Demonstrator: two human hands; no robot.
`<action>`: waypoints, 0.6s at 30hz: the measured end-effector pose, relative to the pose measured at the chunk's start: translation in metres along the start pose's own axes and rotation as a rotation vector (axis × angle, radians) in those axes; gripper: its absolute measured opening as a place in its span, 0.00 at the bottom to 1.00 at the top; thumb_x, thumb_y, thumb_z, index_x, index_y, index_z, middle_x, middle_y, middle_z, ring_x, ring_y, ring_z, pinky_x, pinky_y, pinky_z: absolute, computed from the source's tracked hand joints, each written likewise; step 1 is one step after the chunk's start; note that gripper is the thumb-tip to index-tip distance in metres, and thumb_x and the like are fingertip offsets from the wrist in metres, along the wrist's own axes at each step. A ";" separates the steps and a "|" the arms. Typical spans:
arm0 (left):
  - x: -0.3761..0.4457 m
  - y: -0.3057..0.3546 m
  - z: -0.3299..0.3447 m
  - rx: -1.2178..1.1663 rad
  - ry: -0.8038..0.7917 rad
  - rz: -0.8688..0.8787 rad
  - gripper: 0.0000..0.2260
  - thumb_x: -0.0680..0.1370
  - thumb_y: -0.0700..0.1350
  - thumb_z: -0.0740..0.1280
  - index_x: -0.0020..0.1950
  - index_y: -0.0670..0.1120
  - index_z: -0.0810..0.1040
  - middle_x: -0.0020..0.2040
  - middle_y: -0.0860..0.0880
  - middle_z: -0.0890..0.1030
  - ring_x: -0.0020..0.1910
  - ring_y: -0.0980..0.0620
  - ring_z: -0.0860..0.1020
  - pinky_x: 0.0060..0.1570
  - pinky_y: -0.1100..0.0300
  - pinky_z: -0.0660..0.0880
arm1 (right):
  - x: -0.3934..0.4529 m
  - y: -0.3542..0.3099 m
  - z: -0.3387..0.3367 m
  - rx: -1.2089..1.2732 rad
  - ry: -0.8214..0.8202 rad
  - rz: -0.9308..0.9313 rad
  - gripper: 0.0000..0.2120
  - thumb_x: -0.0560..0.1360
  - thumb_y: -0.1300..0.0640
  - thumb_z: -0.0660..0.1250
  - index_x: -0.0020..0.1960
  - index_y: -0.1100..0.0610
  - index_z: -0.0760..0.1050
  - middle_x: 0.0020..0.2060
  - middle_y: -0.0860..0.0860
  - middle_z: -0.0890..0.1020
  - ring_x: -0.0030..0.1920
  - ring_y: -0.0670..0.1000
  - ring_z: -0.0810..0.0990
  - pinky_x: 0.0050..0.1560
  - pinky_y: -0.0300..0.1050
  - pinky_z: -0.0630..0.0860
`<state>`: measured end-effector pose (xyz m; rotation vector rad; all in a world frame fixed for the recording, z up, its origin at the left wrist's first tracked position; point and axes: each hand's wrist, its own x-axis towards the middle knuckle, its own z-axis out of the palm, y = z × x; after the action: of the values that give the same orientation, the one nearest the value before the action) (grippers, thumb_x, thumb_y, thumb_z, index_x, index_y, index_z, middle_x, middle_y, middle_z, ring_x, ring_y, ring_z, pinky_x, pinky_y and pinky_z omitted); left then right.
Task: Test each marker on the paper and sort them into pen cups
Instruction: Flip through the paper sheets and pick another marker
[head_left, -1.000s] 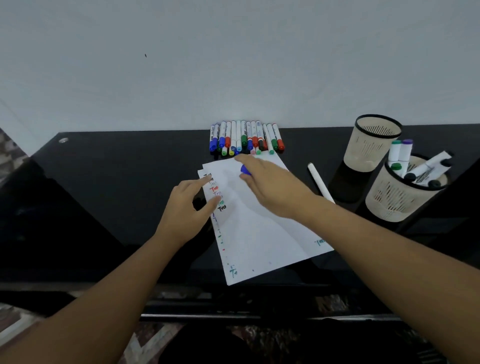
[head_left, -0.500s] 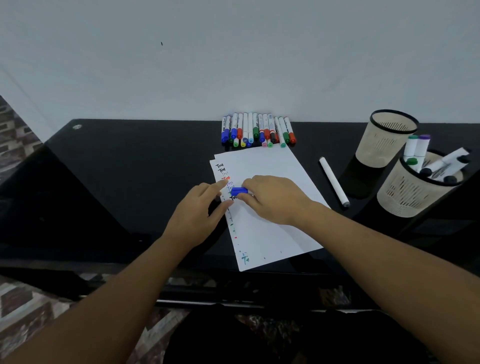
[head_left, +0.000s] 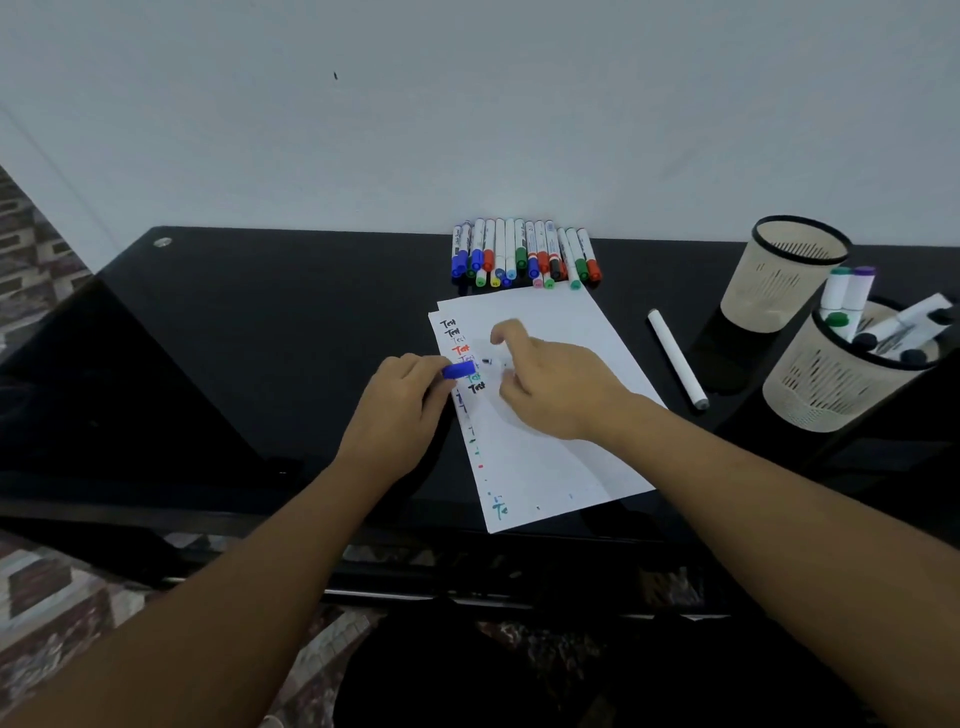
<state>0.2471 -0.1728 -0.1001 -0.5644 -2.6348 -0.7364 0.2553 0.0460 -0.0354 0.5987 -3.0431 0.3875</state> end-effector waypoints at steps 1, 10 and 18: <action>0.001 -0.003 0.001 0.018 0.002 -0.038 0.13 0.83 0.50 0.64 0.65 0.47 0.78 0.55 0.51 0.79 0.53 0.53 0.72 0.52 0.54 0.75 | 0.000 0.000 -0.002 0.086 -0.005 0.024 0.15 0.86 0.55 0.55 0.71 0.48 0.59 0.39 0.49 0.75 0.34 0.50 0.74 0.33 0.47 0.68; 0.003 -0.003 0.004 0.041 -0.127 -0.054 0.26 0.82 0.58 0.63 0.79 0.55 0.65 0.69 0.52 0.73 0.68 0.50 0.68 0.67 0.50 0.70 | -0.008 -0.006 0.007 0.870 -0.002 0.278 0.22 0.82 0.67 0.55 0.61 0.42 0.76 0.58 0.46 0.80 0.58 0.49 0.81 0.57 0.48 0.80; 0.007 -0.003 0.002 0.133 -0.250 0.002 0.22 0.83 0.65 0.55 0.78 0.65 0.64 0.77 0.53 0.67 0.75 0.49 0.60 0.73 0.46 0.59 | -0.021 -0.001 0.034 0.932 0.258 0.253 0.03 0.86 0.53 0.60 0.59 0.46 0.69 0.42 0.49 0.80 0.42 0.47 0.81 0.53 0.46 0.78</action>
<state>0.2393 -0.1715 -0.0999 -0.6584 -2.8852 -0.5130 0.2765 0.0446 -0.0695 0.1189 -2.5376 1.7559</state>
